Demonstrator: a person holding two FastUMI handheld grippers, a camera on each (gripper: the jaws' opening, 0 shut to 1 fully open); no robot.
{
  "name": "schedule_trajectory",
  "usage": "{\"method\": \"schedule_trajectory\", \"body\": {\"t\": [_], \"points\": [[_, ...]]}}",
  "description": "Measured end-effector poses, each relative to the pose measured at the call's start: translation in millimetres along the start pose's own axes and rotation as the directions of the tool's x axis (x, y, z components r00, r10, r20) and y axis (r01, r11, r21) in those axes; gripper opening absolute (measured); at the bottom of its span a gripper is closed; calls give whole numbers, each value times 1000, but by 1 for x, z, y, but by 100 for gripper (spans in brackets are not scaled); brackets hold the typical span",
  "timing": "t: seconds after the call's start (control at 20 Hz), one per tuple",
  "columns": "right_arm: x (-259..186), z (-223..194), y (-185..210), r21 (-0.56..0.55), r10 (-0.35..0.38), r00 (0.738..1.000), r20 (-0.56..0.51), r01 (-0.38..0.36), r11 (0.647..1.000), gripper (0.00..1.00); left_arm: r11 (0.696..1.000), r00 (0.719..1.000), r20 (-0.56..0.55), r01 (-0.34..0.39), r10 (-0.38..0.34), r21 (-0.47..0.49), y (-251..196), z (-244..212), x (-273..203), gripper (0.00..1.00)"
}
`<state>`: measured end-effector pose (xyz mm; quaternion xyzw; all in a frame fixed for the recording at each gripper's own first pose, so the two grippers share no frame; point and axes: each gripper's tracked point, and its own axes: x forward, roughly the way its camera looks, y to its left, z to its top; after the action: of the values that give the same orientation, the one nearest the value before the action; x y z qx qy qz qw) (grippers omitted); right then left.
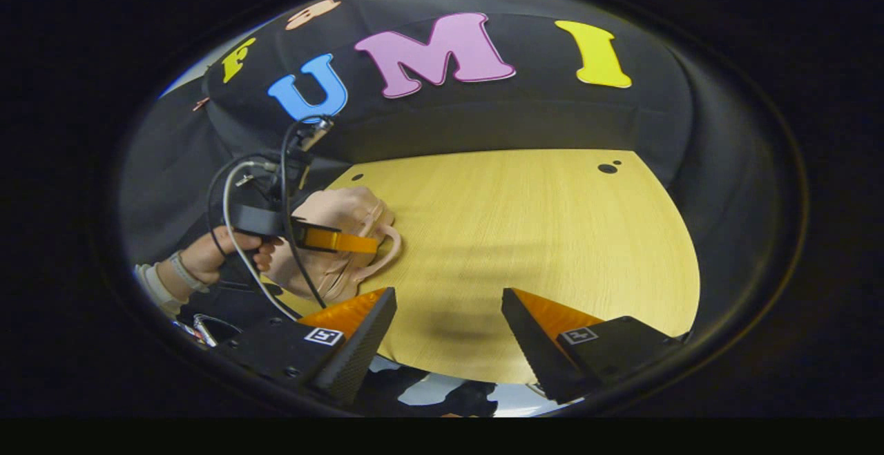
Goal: First open the suitcase, pack the skin care products into it, and then close the suitcase.
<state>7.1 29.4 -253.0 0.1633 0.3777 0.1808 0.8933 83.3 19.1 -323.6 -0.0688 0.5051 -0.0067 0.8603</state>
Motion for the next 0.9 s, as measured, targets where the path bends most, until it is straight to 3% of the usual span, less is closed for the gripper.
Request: {"method": "schedule_trajectory", "body": {"t": [0.15, 0.35, 0.45, 0.55, 0.7, 0.9], "points": [[-4, -2, 0, 10, -13, 1000, 11, 13, 1000, 97, 999, 1000, 13, -5, 5, 49, -5, 7, -4, 24], [-3, 3, 13, -7, -12, 999, 31, 13, 1000, 97, 989, 994, 99, -52, 39, 138, 1, 25, -25, 75], [-5, 12, 23, -19, -2, 999, 53, 3, 1000, 98, 982, 984, 170, -82, 53, 169, -2, 39, -46, 89], [-9, 29, 33, -42, -5, 996, 89, 9, 999, 98, 978, 962, 267, -105, 54, 181, -8, 59, -75, 92], [-20, 61, 32, -125, -87, 977, 196, 113, 986, 98, 981, 907, 419, -123, 48, 153, -16, 86, -127, 93], [-48, 125, 55, -164, -121, 907, 403, 202, 966, 97, 981, 832, 551, -159, 72, 113, -15, 95, -180, 93]]}}
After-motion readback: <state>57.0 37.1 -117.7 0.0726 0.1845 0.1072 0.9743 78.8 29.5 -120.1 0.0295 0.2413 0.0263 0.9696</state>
